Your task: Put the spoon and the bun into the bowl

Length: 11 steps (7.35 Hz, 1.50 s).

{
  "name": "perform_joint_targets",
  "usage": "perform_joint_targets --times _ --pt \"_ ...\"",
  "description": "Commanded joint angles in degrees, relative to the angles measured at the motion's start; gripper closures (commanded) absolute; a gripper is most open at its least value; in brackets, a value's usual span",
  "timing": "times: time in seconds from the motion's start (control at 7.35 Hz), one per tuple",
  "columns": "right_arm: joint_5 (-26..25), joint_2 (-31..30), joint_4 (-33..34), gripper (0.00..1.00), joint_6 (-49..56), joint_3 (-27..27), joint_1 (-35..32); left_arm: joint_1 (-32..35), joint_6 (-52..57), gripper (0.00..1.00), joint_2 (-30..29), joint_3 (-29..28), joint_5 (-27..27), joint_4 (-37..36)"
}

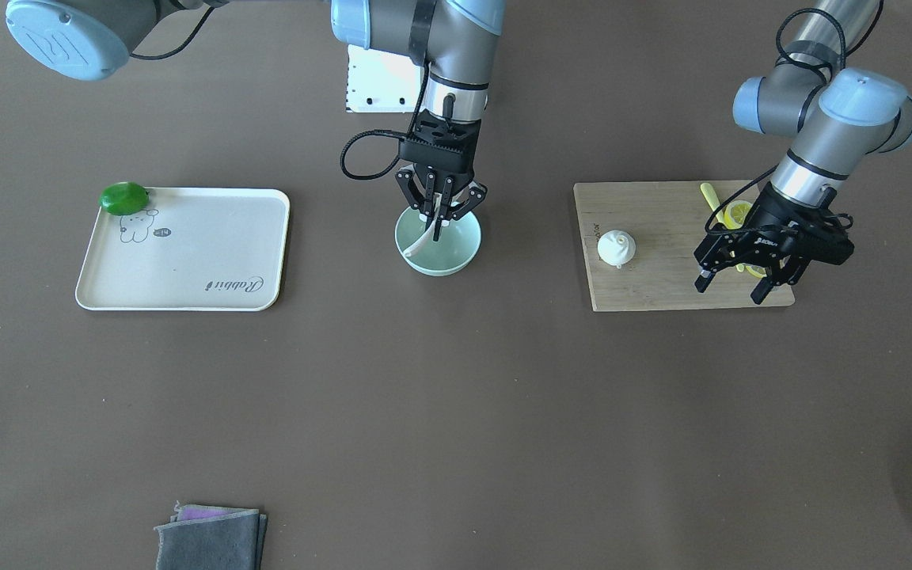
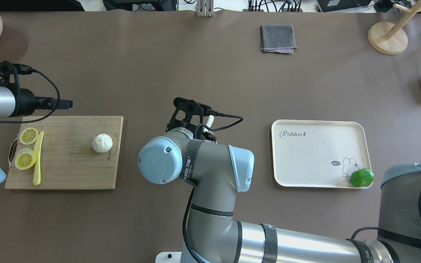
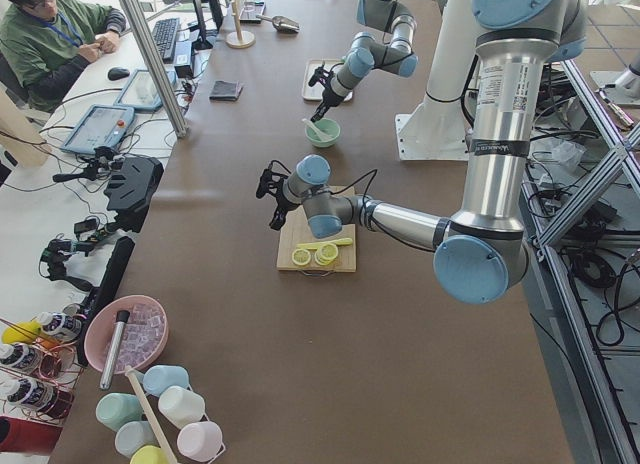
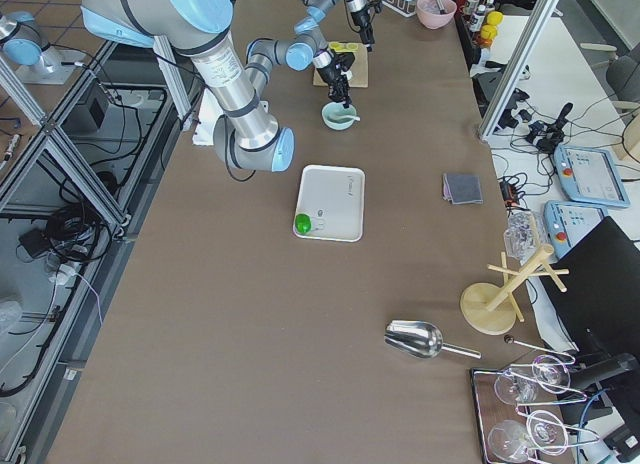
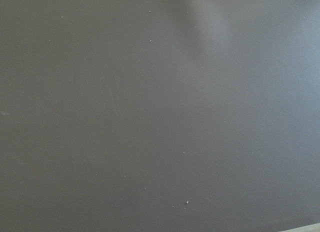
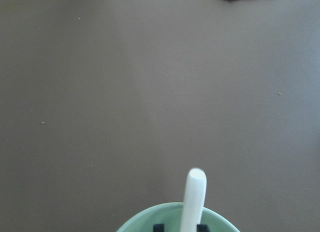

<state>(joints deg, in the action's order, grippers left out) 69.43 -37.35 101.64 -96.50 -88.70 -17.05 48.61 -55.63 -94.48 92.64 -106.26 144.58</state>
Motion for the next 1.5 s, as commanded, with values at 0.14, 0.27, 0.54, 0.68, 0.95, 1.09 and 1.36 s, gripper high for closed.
perform_joint_targets --times 0.14,0.27,0.54,0.68,0.95,1.09,1.36 --pt "-0.44 0.00 -0.04 0.20 0.35 -0.42 -0.62 0.00 -0.09 0.02 0.00 0.08 0.00 0.00" --pt "0.00 0.00 -0.04 0.01 1.74 -1.55 -1.84 0.00 -0.61 0.02 -0.09 0.61 -0.09 -0.17" --pt "9.34 -0.26 -0.04 0.01 8.84 -3.92 -8.40 -2.70 -5.59 0.02 -0.61 2.89 0.44 -0.70" --pt "15.24 -2.09 0.05 0.01 15.66 -6.46 -12.62 -5.51 -6.93 0.02 -0.62 4.81 0.70 -0.87" --pt "26.84 -8.75 -0.21 0.00 31.20 -12.87 -21.84 -12.00 -6.68 0.02 -0.44 7.80 8.02 -2.37" --pt "32.81 -12.79 -1.34 0.00 39.03 -15.95 -26.50 -16.31 -6.33 0.02 -0.27 8.51 13.65 -2.46" --pt "37.79 -18.17 -7.13 0.00 44.81 -17.03 -30.40 -18.55 0.57 0.03 0.52 8.70 19.23 -2.63"
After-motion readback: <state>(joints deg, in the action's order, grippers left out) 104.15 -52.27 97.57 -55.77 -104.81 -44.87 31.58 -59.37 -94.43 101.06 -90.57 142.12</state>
